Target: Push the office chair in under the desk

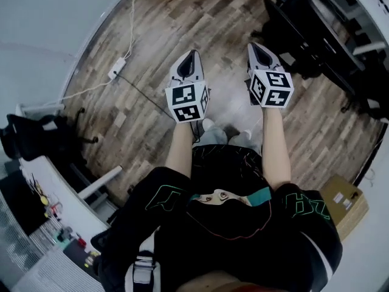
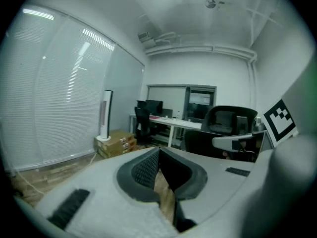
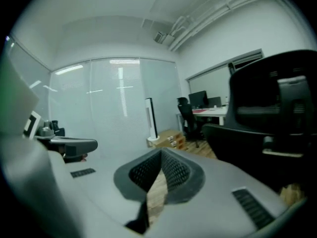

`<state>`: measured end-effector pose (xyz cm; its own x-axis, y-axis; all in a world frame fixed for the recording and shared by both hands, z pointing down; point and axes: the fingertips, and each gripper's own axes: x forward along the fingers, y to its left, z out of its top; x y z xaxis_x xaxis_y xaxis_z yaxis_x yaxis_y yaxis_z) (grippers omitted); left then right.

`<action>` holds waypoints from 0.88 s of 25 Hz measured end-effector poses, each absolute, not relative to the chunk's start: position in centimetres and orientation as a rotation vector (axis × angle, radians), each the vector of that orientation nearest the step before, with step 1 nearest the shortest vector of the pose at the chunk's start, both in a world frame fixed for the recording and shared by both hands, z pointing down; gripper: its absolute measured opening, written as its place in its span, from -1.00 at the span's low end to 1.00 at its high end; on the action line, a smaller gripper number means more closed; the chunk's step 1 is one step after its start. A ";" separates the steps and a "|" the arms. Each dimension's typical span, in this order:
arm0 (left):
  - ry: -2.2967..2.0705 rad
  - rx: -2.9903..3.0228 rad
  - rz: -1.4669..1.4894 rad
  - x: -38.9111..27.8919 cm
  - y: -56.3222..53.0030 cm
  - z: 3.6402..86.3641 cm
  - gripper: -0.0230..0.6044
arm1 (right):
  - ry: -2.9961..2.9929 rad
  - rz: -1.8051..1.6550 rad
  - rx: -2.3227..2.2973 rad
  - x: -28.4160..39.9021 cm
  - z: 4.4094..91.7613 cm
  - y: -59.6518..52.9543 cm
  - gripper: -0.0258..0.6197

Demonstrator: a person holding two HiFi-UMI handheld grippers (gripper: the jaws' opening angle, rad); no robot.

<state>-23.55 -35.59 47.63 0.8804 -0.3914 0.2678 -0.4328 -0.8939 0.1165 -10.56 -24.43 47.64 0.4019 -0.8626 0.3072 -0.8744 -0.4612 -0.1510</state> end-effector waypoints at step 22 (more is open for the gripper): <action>0.537 3.023 0.269 -3.4 -12.3 43.3 -0.90 | -0.584 0.372 3.110 -0.6 41.9 4.4 -0.91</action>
